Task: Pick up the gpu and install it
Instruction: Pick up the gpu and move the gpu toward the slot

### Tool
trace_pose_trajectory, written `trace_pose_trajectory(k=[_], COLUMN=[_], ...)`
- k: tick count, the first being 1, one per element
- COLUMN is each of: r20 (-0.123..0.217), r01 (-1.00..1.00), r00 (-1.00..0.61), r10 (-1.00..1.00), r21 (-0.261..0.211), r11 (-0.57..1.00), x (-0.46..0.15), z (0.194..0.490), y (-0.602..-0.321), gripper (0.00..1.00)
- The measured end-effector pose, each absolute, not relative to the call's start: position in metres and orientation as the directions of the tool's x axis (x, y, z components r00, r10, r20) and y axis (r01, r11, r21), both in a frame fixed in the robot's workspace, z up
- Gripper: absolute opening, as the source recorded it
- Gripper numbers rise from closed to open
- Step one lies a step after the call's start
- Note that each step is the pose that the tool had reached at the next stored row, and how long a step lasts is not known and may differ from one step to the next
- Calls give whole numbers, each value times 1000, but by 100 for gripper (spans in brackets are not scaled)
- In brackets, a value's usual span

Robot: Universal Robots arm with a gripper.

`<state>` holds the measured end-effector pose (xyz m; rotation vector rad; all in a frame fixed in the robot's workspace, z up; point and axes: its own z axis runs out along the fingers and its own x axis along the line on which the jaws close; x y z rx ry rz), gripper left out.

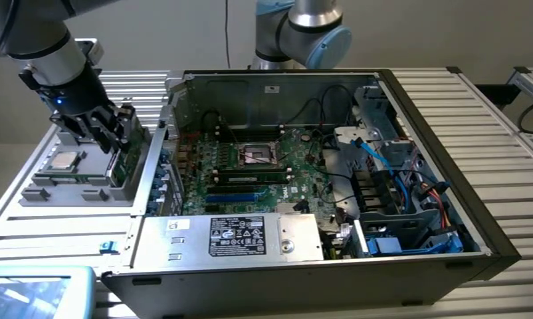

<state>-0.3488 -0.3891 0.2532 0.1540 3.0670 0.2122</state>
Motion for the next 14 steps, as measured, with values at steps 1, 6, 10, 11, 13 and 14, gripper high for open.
trace_pose_trajectory(k=[1,6,10,11,13,14], r20=[-56,-57,-61,-63,-66,-67], r01=[98,105,105,105,104,104], r00=[-993,-992,-992,-992,-992,-991], r10=[107,114,112,112,112,112], r21=[140,136,107,105,107,110], r11=[985,985,989,989,989,988], x=[-349,-349,-349,-349,-349,-349], z=[252,245,243,243,241,240], y=[-389,-385,-380,-379,-379,-379], gripper=[44,44,44,44,44,44])
